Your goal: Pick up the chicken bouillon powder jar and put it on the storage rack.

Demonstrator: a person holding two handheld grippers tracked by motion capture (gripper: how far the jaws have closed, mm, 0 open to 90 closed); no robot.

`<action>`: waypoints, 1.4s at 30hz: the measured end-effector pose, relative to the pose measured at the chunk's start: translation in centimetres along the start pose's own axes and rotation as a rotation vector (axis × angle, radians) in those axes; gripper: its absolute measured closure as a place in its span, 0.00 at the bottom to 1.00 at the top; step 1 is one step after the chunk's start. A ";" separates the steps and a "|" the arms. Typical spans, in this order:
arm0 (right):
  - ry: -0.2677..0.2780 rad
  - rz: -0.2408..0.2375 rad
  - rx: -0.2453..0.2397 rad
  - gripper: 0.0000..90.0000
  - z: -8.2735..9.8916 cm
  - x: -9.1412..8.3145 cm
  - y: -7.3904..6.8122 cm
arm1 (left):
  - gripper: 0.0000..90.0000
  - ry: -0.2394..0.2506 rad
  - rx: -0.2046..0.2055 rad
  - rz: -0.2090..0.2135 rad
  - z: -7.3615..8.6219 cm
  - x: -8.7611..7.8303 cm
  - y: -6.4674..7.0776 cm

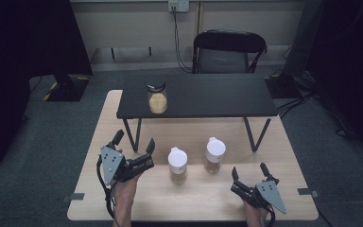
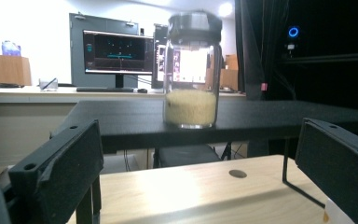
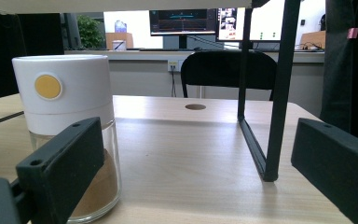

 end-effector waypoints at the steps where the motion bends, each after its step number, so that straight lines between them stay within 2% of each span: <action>1: 0.000 0.000 0.000 0.01 0.0 0.0 0.0 | 0.00 -0.005 0.003 0.003 0.3 0.1 0.1; 6: 0.000 0.000 0.000 0.01 0.0 0.0 0.0 | 0.00 -0.026 -0.009 0.001 1.6 0.3 0.0; 10: 0.000 0.000 0.000 0.02 0.0 0.0 0.0 | 0.00 -0.027 -0.008 0.008 2.3 0.2 -0.1; 12: 0.000 0.000 0.000 0.02 0.0 0.0 0.0 | 0.00 -0.027 -0.001 -0.002 2.8 0.1 -0.2; 15: 0.000 0.000 0.000 0.02 0.0 0.0 0.0 | 0.00 -0.023 -0.019 0.000 3.4 0.0 -0.4; 23: 0.000 -0.001 0.000 0.01 0.0 0.0 0.0 | 0.00 -0.037 -0.025 -0.006 4.5 -0.1 -0.5; 26: 0.000 -0.001 0.000 0.02 0.0 0.0 0.0 | 0.00 -0.056 -0.004 -0.004 4.9 -0.1 -0.3; 29: 0.000 -0.001 0.000 0.01 0.0 0.0 0.0 | 0.00 -0.056 -0.016 -0.003 5.1 -0.2 -0.4; 33: 0.000 -0.003 0.000 0.02 0.0 0.0 0.0 | 0.00 -0.072 -0.006 -0.005 5.8 -0.5 -0.6; 37: 0.000 -0.003 0.000 0.01 0.0 0.0 0.0 | 0.00 -0.084 -0.033 -0.013 6.8 -0.7 -1.2; 42: 0.000 -0.003 0.000 0.01 0.0 0.0 0.0 | 0.00 -0.092 -0.040 -0.016 7.6 -0.9 -1.4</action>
Point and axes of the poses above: each handheld gripper's, and its own axes: x roughly forward along the jaws, z roughly out of its underside, y roughly to its right, the point moved 5 cm from there along x, roughly forward along the jaws, and after that the axes turned 11 degrees about -y, right-handed, at the moved point
